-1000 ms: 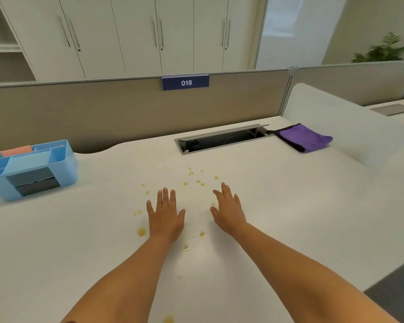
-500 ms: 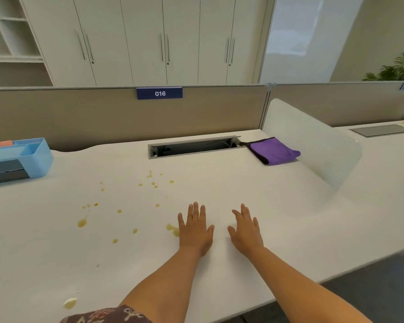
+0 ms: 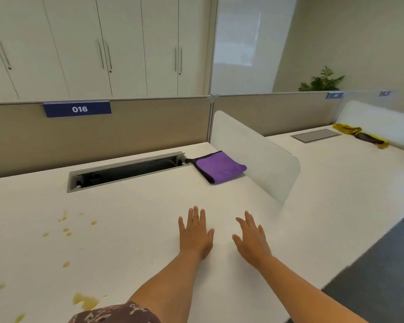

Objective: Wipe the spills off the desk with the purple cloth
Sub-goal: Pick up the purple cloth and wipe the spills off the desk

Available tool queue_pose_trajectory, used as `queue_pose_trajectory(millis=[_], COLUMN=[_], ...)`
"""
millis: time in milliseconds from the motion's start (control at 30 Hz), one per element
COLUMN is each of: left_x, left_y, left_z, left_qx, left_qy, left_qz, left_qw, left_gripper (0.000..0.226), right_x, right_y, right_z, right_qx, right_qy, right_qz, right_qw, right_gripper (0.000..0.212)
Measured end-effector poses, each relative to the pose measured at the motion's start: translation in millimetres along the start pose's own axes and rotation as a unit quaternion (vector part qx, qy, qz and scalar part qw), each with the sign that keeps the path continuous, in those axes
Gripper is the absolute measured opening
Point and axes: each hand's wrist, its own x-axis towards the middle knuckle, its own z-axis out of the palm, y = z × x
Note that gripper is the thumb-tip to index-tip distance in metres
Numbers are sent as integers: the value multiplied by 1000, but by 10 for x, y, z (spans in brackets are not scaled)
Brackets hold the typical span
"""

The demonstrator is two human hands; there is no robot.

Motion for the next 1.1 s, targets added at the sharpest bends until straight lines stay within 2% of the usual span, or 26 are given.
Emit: queue_pose_trajectory(millis=[233, 400, 633, 700, 833, 1000, 1100], left_x=[752, 1234, 1701, 1796, 1966, 2126, 2234], left_y=[271, 279, 131, 81, 8, -97, -169], left_z=[98, 202, 179, 172, 231, 317, 343], left_qx=[7, 13, 24, 28, 34, 42, 42], left_qy=[7, 24, 57, 74, 86, 100, 114], left_qz=[12, -26, -129, -148, -177, -204, -203], left_qw=[1000, 999, 990, 986, 980, 973, 972], left_gripper=[63, 63, 64, 64, 64, 65, 64], right_x=[739, 1543, 2945, 3257, 3716, 3910, 3972], right_y=[381, 453, 200, 70, -203, -389, -385], right_z=[-204, -135, -161, -127, 94, 369, 531], right_qx=[60, -22, -25, -1, -39, -45, -66], right_qy=[17, -13, -72, -71, -97, -114, -95], right_qz=[87, 0, -111, -107, -99, -48, -32], right_qw=[994, 1000, 991, 992, 990, 991, 993], right_gripper=[52, 56, 82, 84, 94, 109, 113])
